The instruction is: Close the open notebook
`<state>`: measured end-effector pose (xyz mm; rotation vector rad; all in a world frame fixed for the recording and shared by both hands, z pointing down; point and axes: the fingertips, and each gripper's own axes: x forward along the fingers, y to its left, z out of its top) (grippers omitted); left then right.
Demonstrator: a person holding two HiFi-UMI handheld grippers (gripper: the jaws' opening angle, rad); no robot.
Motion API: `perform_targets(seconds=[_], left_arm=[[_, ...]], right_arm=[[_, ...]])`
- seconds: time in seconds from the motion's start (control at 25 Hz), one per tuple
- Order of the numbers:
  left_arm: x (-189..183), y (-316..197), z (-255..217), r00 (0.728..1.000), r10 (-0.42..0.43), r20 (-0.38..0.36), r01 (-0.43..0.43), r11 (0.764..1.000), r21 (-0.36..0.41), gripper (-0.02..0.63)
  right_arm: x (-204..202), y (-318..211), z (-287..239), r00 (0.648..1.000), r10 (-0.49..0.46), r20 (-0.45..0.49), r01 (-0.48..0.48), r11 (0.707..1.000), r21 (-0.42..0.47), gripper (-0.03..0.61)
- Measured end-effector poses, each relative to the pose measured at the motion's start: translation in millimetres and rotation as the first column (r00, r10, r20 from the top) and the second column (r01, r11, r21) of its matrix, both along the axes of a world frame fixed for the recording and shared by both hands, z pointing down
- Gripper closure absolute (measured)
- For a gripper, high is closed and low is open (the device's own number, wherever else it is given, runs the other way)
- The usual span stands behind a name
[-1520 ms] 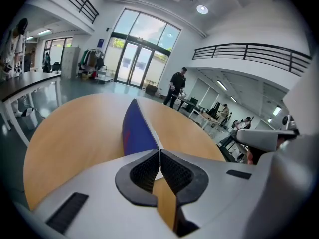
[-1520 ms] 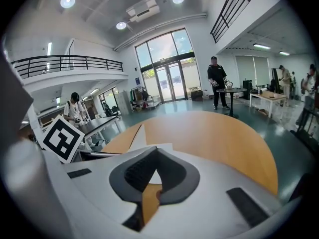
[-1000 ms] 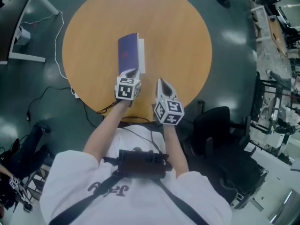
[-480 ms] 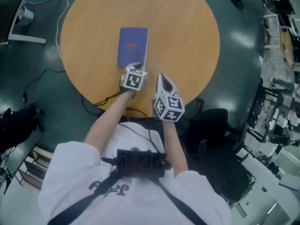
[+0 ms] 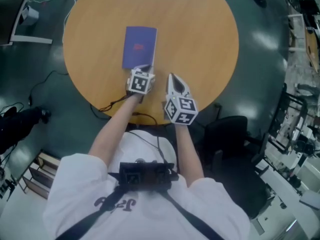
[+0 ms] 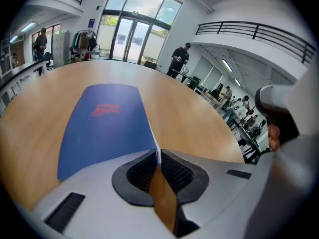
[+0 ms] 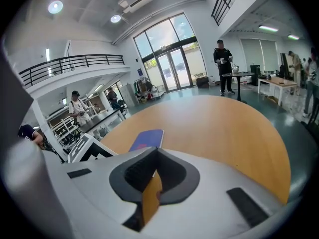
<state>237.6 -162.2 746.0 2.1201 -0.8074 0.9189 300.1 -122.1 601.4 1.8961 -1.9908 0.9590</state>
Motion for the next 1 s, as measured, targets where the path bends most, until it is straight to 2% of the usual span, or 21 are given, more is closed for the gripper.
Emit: perform_targets(seconds=[0.2, 0.4, 0.6, 0.84, 1.0], left_arm=[[-7.9, -7.6, -8.4, 0.998, 0.023, -0.062, -0.022, 0.999, 0.026, 0.581], [-19.9, -0.9, -22.9, 0.996, 0.047, -0.081, -0.041, 0.996, 0.075, 0.578], [-43.9, -7.4, -77.7, 0.982, 0.035, -0.185, -0.002, 0.985, 0.173, 0.579], [-101.1, -14.0, -147.0, 0.954, -0.001, -0.301, 0.094, 0.951, 0.293, 0.581], [-133.9, -8.2, -194.4, 0.937, 0.025, -0.348, 0.124, 0.909, 0.399, 0.581]], right_arm=[[-12.4, -4.9, -3.0, 1.0, 0.002, -0.008, -0.001, 1.0, 0.019, 0.563], [-6.2, 4.7, -17.0, 0.996, 0.087, -0.009, -0.086, 0.995, 0.059, 0.563], [-24.7, 15.9, -41.4, 0.991, 0.134, 0.0, -0.133, 0.984, 0.122, 0.563], [-75.7, 16.8, -79.2, 0.995, 0.103, -0.017, -0.096, 0.97, 0.225, 0.563], [-109.7, 20.9, -106.1, 0.997, 0.068, -0.042, -0.052, 0.953, 0.298, 0.563]])
